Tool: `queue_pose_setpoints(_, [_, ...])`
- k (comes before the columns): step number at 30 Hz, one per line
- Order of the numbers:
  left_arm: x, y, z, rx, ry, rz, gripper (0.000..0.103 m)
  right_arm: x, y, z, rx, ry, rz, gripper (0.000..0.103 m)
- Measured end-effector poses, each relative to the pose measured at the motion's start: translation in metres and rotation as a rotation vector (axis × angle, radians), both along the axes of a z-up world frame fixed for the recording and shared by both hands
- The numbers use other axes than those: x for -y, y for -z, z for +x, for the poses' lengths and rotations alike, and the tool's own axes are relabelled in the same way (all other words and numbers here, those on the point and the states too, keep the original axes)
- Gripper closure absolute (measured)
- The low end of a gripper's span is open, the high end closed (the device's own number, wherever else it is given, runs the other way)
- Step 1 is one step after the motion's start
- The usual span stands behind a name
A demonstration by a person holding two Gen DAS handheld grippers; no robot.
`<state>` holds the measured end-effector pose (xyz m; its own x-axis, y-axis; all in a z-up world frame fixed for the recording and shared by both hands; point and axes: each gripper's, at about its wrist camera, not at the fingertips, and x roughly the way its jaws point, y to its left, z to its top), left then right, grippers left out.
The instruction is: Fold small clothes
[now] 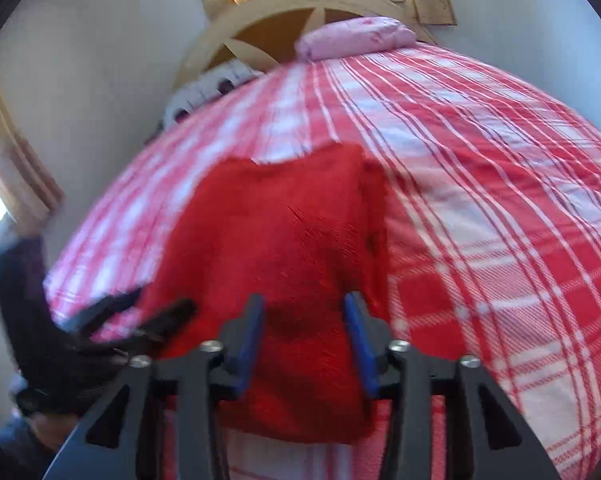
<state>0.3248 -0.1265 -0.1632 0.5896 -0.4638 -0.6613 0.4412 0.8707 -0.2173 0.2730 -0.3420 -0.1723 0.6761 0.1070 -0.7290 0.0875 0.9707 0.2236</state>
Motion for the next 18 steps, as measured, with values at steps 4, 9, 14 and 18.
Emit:
queue_pose_setpoints(4, [0.003, 0.004, -0.001, -0.014, 0.007, 0.010, 0.004, 0.018, 0.006, -0.001, -0.029, 0.006, 0.097, 0.066])
queue_pose_setpoints(9, [0.000, 0.008, 0.003, -0.048, 0.002, -0.009, 0.000, -0.001, -0.031, -0.006, 0.057, 0.047, -0.055, 0.064])
queue_pose_setpoints(14, [0.000, 0.010, 0.001, -0.057, -0.004, -0.014, 0.000, -0.028, -0.062, 0.002, 0.185, -0.026, -0.040, 0.059])
queue_pose_setpoints(18, [0.000, 0.010, 0.000, -0.060, -0.004, -0.015, 0.000, -0.047, -0.047, 0.026, 0.162, -0.128, -0.004, 0.059])
